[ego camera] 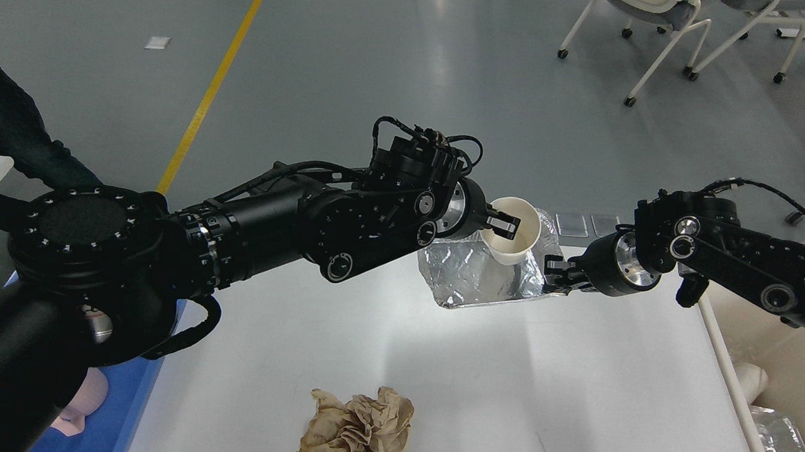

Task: Tidy desktop
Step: 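Place the paper cup into the held foil tray and withdraw left gripper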

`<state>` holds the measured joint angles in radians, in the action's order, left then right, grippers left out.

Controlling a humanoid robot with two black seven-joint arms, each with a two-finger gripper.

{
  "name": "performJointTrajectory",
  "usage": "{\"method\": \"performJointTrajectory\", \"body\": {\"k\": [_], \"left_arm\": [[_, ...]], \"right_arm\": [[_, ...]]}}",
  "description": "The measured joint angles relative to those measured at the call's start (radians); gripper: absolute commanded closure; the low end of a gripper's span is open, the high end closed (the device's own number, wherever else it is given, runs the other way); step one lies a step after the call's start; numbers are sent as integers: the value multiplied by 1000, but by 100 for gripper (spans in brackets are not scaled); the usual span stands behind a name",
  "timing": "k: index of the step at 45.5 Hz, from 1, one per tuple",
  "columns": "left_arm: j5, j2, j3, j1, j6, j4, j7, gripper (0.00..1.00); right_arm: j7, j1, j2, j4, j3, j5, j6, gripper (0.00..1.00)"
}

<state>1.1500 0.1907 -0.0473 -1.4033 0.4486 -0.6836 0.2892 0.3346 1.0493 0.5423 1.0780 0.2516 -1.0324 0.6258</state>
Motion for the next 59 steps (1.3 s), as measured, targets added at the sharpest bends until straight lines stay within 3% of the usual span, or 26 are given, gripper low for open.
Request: {"method": "performJointTrajectory", "body": {"k": [10,22,28,39,48,55,59], "left_arm": [[-14,5,1,-4,-31,0,-3,10],[-84,10,-15,-32,-42,-19,-14,8],[-144,-50,-18,-87,-43,-118,-11,8],[-141,-383,-9,-137,-120,-433,1,8],[-139,-806,4,-123,-139,-743,-2,8],[-138,-1132,19,-52,-145,-928,-2,8],[-136,-1268,20,21,-189,-984,-2,8]], "right_arm": [[0,-1,5,2,0,0,0,100],[0,-8,14,5,0,-1,0,100],[0,-17,16,1,0,-2,-1,100],[0,-27,37,2,5,-2,-3,100],[0,-28,42,1,6,-3,-3,100],[1,-29,37,-3,6,-4,-3,100],[1,-29,34,-4,5,-4,-4,100]]}}
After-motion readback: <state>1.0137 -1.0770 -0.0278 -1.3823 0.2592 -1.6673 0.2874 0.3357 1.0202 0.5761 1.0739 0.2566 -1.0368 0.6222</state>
